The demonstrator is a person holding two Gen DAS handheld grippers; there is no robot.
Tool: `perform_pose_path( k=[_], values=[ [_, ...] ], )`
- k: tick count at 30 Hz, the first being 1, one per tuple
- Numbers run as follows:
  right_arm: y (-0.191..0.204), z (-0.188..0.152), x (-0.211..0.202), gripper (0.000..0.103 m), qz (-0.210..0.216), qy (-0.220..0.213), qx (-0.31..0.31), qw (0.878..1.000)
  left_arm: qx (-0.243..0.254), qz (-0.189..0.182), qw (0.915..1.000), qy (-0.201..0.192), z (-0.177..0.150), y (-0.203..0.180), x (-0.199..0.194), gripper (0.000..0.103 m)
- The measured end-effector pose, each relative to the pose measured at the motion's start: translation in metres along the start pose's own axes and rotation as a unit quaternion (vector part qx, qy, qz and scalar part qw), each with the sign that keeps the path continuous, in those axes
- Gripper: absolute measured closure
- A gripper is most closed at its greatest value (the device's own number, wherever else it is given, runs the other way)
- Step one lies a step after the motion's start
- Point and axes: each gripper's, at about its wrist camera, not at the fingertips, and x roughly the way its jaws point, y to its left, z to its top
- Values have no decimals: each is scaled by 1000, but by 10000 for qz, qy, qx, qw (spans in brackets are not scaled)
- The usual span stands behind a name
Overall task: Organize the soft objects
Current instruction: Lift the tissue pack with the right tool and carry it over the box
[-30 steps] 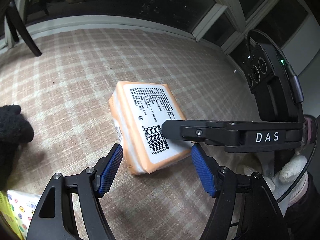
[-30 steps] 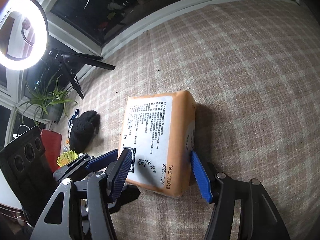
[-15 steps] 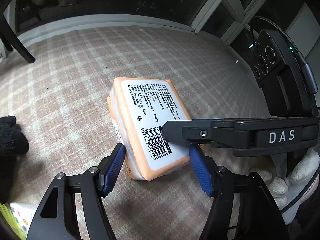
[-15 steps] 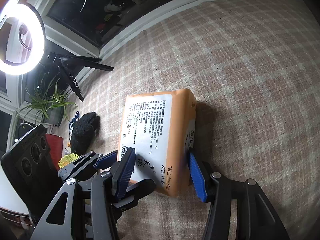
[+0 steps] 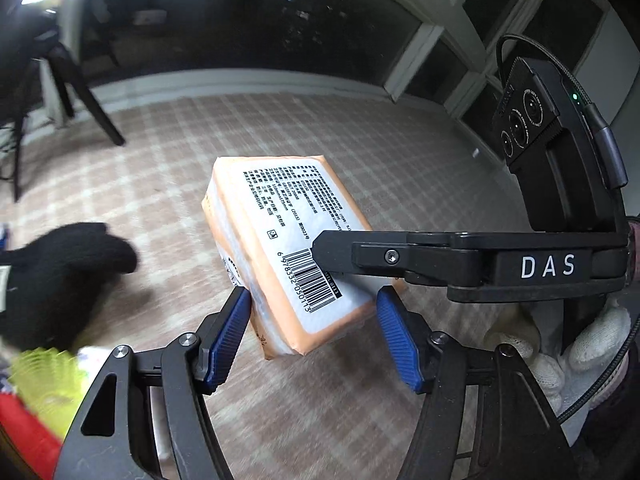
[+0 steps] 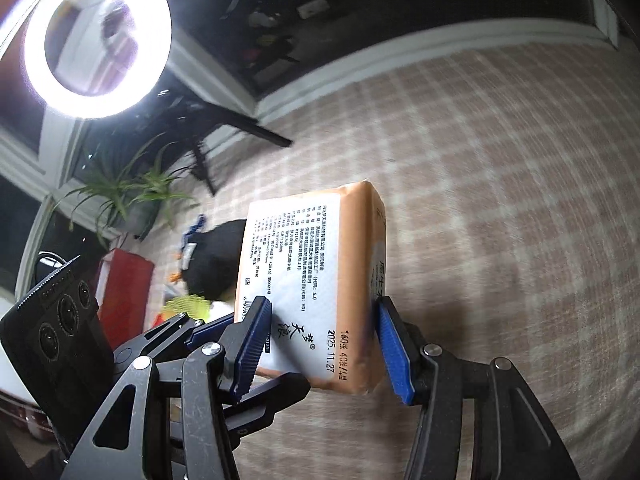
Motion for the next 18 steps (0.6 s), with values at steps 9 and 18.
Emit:
perform_pose_path(
  k=[9, 18],
  values=[
    [86, -4, 0, 53, 384, -62, -726, 9966, -212, 526, 9965, -618, -11, 19, -72, 39],
    [179, -15, 20, 53, 885, 91, -1440, 9856, -688, 1058, 9849, -1182, -38, 56, -148, 39]
  ],
)
